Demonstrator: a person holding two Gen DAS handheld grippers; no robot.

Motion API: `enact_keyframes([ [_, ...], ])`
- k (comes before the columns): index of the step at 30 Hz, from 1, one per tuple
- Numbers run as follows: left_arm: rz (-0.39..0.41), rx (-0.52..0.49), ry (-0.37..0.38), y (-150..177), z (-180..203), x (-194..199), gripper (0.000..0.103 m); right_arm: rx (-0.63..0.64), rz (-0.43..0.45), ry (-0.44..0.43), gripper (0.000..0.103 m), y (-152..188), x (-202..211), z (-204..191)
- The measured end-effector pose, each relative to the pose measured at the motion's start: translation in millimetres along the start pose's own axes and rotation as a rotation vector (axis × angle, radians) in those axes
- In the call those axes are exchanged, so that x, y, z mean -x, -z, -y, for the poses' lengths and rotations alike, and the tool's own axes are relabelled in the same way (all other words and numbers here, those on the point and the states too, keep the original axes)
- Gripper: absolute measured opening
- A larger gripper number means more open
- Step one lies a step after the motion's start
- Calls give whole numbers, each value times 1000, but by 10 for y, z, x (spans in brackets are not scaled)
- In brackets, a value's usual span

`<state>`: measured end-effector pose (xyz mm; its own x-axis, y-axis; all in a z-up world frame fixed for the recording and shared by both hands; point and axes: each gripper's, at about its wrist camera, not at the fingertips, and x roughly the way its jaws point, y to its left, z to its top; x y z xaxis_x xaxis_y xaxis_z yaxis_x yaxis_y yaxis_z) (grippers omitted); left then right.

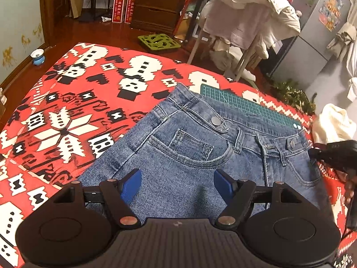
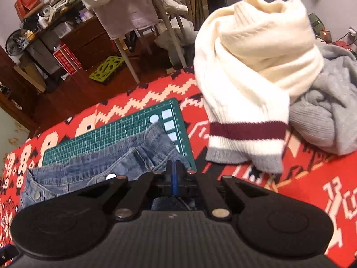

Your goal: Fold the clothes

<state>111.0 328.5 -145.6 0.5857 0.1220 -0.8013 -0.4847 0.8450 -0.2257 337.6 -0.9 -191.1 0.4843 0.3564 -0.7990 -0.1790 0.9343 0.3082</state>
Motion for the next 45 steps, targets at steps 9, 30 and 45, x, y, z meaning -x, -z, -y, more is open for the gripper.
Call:
enact_keyframes([
  [9, -14, 44, 19, -17, -69, 0, 71, -25, 37, 69, 0, -75, 5, 74],
  [30, -17, 103, 61, -35, -128, 40, 71, -11, 29, 58, 3, 165, 338, 299],
  [45, -24, 100, 78, -15, -97, 75, 71, -34, -63, 70, 3, 660, 667, 599],
])
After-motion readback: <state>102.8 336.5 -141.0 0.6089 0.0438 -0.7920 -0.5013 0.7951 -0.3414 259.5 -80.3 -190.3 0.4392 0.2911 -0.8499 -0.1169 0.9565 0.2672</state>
